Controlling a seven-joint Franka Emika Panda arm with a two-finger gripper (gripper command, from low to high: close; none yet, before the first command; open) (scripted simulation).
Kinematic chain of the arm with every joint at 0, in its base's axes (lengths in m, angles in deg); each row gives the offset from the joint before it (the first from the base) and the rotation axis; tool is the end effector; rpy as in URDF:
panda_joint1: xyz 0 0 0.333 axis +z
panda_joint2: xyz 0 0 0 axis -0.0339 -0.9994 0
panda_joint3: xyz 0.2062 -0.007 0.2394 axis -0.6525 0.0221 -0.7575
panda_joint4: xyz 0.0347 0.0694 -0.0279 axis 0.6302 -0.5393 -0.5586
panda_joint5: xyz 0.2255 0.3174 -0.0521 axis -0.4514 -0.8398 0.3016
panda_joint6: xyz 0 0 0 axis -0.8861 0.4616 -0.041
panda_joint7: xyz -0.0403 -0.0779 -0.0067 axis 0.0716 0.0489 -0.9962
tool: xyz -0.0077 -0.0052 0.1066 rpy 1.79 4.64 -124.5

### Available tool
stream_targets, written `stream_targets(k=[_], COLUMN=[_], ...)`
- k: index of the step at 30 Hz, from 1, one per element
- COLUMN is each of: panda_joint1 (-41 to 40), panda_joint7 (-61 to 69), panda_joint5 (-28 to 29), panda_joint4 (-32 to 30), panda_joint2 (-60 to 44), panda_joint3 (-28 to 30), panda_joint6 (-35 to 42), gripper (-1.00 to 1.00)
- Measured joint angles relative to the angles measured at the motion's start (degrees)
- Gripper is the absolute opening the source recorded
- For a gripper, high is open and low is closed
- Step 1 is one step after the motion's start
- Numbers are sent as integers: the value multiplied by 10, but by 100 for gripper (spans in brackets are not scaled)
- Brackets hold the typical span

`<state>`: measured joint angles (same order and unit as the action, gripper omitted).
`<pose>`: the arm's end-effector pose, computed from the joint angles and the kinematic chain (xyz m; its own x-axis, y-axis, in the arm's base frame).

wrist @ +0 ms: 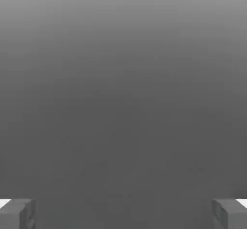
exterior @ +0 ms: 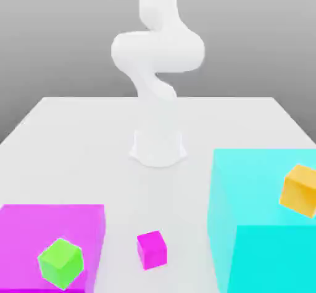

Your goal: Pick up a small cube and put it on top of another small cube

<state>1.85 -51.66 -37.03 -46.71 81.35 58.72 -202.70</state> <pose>0.3820 0.0000 0.6638 0.5368 -0.6891 0.4868 -0.5263 -0.7245 -0.4452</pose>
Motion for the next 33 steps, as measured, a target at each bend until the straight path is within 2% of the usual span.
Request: stream_targets(k=[13, 18, 22, 28, 29, 33], panda_joint1=[0, -1, -7, -13, -13, -13], panda_joint7=[90, 145, 203, 219, 219, 218], panda_joint5=[39, 25, -7, -19, -19, -18], panda_joint4=[-115, -159, -193, -180, -177, -177], panda_joint2=[-274, -378, -460, -584, -598, -598], panda_joint3=[16, 20, 12, 3, 3, 3], panda_joint6=[-150, -208, -255, -352, -363, -362], gripper=[0, 0, 0, 0, -100, -100])
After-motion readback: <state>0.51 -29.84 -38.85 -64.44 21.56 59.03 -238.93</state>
